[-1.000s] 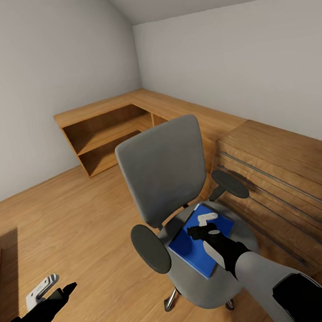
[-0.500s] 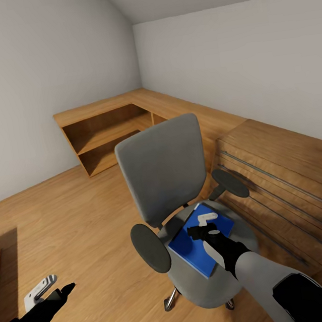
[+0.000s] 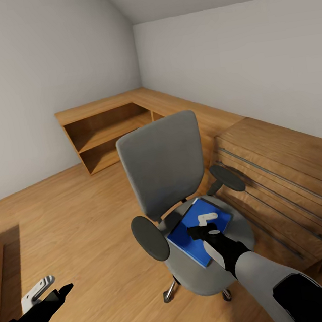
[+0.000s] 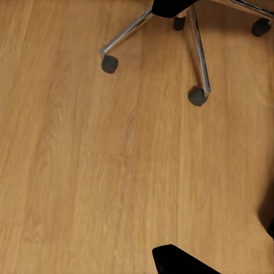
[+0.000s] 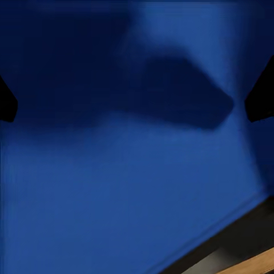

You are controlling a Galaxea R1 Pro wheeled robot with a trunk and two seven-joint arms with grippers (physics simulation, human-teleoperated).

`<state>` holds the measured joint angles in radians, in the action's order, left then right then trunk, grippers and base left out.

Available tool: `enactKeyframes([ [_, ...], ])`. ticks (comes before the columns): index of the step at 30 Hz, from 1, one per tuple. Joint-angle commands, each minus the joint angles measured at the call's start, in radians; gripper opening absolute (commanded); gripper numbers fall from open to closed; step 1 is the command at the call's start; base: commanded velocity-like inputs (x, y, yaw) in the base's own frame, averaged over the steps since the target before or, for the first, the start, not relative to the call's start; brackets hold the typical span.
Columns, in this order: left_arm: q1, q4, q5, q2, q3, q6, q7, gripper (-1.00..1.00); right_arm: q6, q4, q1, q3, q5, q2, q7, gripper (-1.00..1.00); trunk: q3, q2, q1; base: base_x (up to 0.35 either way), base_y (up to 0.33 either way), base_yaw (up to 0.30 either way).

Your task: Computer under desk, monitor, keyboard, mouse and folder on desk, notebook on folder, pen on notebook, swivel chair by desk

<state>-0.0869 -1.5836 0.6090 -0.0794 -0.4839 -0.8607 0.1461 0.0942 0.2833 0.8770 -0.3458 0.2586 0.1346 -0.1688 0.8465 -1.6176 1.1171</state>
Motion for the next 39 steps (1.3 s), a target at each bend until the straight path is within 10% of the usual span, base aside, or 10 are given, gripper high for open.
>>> enactKeyframes([
  [1,-0.001,-0.001,0.011,0.0,-0.001,-0.004,0.009,1.0,0.006,0.002,0.0,-0.009,0.008,0.0,-0.007,1.0,0.001,0.0,0.0,-0.02,0.0,0.0],
  [39,-0.001,-0.001,0.011,0.001,-0.001,-0.005,0.009,1.0,0.006,0.002,0.0,-0.009,0.008,-0.001,-0.008,1.0,0.013,-0.028,0.015,-0.006,0.0,0.0],
])
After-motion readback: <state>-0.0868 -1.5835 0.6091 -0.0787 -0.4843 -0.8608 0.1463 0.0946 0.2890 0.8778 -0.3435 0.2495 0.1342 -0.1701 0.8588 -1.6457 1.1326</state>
